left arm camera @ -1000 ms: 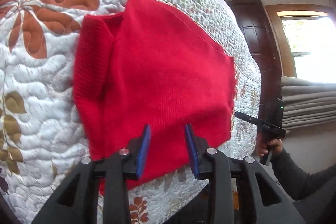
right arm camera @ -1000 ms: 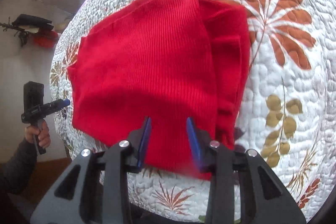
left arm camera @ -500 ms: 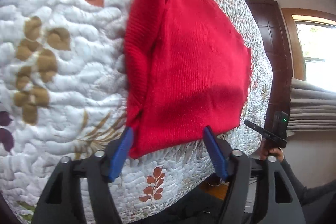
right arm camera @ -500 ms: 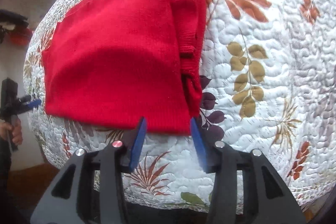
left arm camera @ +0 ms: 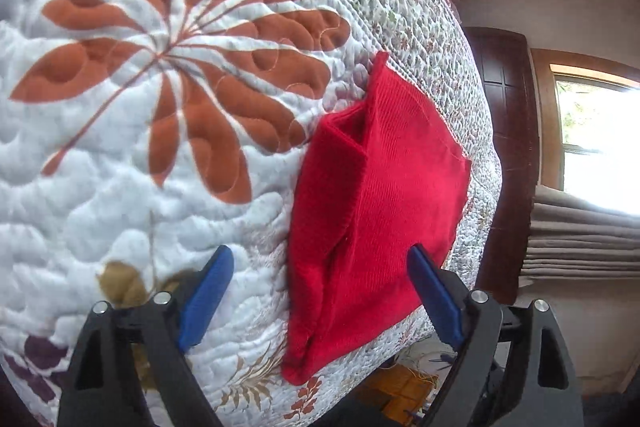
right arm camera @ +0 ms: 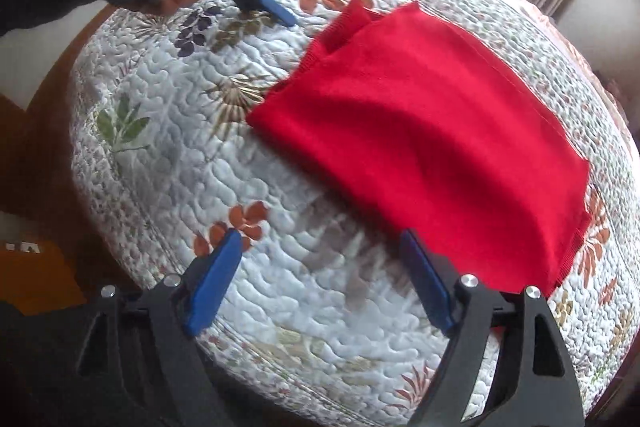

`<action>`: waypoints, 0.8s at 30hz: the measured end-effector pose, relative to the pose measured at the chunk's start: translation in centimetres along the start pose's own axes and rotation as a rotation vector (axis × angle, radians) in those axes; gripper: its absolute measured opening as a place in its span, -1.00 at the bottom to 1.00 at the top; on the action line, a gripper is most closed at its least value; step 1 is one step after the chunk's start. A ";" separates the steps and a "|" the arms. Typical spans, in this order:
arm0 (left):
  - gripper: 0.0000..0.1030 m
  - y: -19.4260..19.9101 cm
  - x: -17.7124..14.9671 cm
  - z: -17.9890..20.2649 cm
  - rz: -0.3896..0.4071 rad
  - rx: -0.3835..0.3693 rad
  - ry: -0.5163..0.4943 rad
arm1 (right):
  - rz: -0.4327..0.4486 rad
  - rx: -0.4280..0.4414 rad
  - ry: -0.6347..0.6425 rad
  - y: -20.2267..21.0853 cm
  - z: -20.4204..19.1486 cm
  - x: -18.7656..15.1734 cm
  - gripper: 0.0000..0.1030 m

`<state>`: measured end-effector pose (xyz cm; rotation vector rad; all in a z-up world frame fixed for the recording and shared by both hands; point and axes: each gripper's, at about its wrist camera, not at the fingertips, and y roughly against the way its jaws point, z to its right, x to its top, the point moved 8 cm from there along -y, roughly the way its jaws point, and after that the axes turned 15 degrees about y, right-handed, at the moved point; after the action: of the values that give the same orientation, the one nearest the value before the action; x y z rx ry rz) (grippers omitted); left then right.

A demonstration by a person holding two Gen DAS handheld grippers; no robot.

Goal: Fold small clothes

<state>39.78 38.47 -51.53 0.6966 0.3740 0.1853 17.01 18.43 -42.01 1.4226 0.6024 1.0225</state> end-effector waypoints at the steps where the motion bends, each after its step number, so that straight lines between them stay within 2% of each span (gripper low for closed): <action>1: 0.73 -0.3 0.4 0.3 -0.003 -0.018 -0.004 | 0.009 0.007 0.002 -0.1 -0.4 0.9 0.55; 5: 0.76 -1.7 1.7 1.5 -0.016 -0.072 -0.023 | 0.027 0.041 -0.019 -0.6 -1.3 3.5 0.55; 8: 0.77 -2.6 2.4 2.1 -0.030 -0.085 -0.046 | 0.032 0.046 -0.016 -1.2 -1.0 5.0 0.55; 18: 0.80 -4.1 3.6 2.7 -0.074 -0.077 -0.103 | 0.059 0.081 -0.069 -3.4 0.6 7.6 0.55; 24: 0.80 -3.4 3.2 2.5 -0.072 -0.112 -0.123 | 0.061 0.097 -0.083 -4.7 0.9 7.9 0.55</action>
<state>43.83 35.34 -52.93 0.5797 0.2687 0.0941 22.54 25.35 -44.62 1.5689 0.5571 0.9881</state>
